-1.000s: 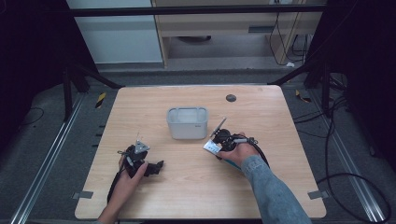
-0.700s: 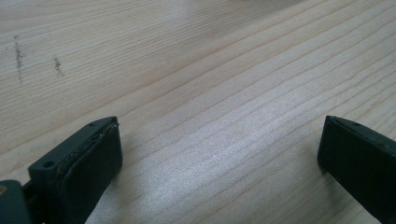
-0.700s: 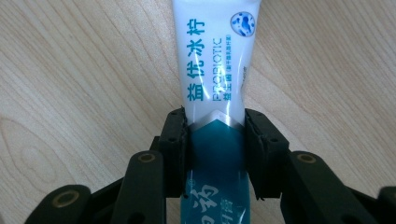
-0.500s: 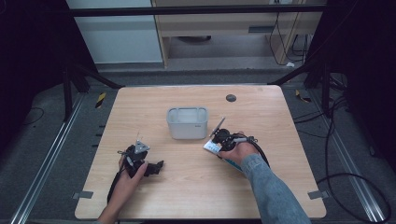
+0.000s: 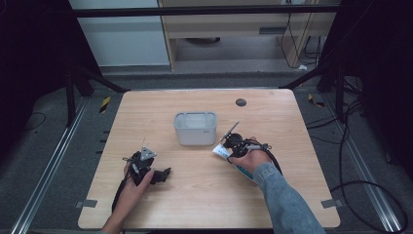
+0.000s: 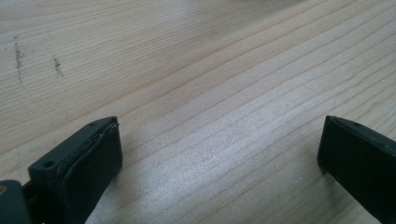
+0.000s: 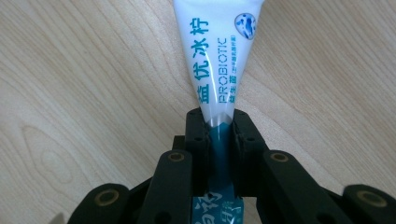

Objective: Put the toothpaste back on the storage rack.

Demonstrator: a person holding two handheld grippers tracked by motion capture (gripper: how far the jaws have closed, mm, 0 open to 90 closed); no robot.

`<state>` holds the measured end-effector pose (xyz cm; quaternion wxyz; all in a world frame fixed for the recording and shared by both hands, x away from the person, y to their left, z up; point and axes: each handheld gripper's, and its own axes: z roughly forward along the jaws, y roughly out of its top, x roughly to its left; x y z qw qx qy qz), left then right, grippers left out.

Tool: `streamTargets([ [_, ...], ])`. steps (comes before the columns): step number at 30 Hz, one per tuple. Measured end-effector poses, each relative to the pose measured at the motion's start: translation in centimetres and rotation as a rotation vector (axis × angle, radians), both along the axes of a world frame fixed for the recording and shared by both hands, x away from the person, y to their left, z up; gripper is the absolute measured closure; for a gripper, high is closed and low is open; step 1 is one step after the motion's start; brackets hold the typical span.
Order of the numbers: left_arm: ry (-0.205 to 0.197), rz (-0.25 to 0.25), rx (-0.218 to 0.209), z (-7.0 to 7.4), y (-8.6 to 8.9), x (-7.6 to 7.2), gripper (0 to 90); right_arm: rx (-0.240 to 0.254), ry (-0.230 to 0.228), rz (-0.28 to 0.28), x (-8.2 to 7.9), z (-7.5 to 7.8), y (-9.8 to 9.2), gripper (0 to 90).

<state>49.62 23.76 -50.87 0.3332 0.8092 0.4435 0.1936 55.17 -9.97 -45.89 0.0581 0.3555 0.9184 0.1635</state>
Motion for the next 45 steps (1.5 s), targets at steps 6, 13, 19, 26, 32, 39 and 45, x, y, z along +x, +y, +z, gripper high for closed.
streamTargets([
  [6,0.000,-0.002,0.000,0.0,0.0,0.0,0.0,0.048,-0.025,-0.033,-0.4,1.7,-0.9,79.6],
  [13,0.000,-0.002,0.000,0.0,0.0,0.0,0.0,0.068,-0.082,-0.062,-0.8,4.3,-2.7,79.6],
  [19,0.000,-0.003,0.001,0.0,0.0,0.0,0.0,0.104,-0.137,-0.091,-0.8,6.3,-3.8,79.6],
  [26,0.000,-0.002,0.000,0.0,0.0,0.0,0.0,0.144,-0.183,-0.101,-0.8,7.6,-3.9,79.6],
  [32,0.000,-0.003,0.000,0.0,0.0,0.0,0.0,0.165,-0.222,-0.110,-0.9,8.4,-3.6,79.5],
  [39,0.000,-0.005,0.003,0.0,-0.1,0.1,0.0,0.197,-0.267,-0.113,-1.3,9.7,-2.7,79.5],
  [45,-0.002,-0.003,-0.003,0.0,-0.2,0.2,0.0,0.222,-0.306,-0.113,-1.3,10.7,-1.6,79.6],
])
